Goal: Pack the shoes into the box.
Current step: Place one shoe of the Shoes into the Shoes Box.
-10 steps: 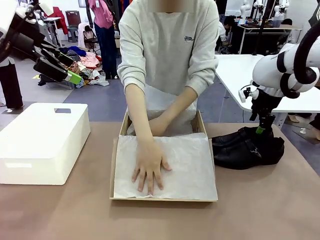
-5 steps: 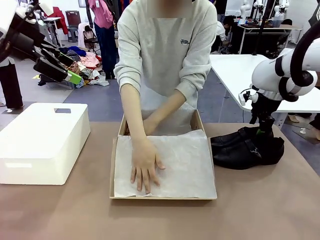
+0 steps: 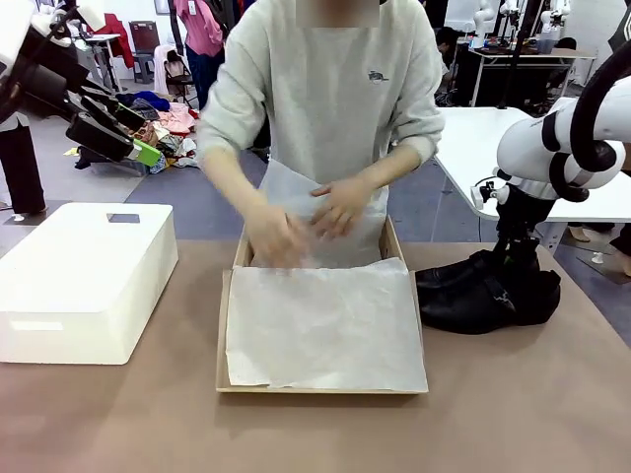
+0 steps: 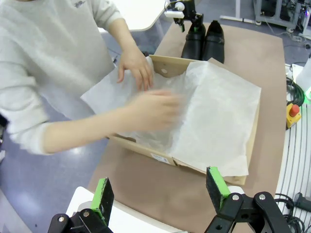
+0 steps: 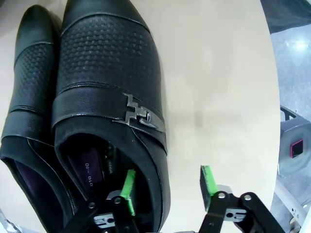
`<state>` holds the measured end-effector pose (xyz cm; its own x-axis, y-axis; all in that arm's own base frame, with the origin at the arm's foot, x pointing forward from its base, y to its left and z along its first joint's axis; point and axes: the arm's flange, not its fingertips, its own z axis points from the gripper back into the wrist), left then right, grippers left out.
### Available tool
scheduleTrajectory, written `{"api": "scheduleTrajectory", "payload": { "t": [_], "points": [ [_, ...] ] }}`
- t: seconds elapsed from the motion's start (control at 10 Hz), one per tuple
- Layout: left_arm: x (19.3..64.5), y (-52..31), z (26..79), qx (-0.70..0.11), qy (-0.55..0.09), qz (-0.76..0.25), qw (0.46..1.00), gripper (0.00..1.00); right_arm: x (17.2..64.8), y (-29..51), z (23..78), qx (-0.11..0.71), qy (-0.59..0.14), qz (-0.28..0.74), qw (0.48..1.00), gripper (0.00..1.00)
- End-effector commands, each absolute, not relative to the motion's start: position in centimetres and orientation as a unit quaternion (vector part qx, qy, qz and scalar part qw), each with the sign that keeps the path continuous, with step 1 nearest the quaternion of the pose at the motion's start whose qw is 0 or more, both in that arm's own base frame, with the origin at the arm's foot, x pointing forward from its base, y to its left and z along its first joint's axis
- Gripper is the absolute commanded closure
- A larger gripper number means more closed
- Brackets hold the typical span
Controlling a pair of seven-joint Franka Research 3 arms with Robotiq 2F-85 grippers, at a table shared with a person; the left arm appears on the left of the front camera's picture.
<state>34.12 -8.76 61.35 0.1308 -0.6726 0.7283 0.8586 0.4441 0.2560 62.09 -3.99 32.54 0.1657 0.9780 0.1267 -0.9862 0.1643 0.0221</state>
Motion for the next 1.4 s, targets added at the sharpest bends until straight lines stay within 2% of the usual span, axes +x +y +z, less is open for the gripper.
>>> {"api": "scheduleTrajectory", "payload": {
  "t": [0.0, 0.1, 0.8, 1.3],
  "points": [
    [34.2, -8.6, 61.2, -0.119, -0.413, -0.522, 0.736, 0.00, 63.1, -3.9, 33.0, 0.055, -0.032, 0.634, 0.771, 0.86],
    [34.2, -8.6, 61.2, -0.119, -0.413, -0.522, 0.736, 0.00, 63.1, -3.9, 33.0, 0.055, -0.032, 0.632, 0.772, 1.00],
    [34.2, -8.6, 61.2, -0.119, -0.413, -0.522, 0.736, 0.00, 63.0, -4.2, 33.7, 0.079, -0.035, 0.602, 0.793, 1.00],
    [34.2, -8.6, 61.2, -0.119, -0.413, -0.522, 0.736, 0.00, 62.9, -4.5, 38.4, 0.064, -0.037, 0.573, 0.816, 1.00]
  ]
}}
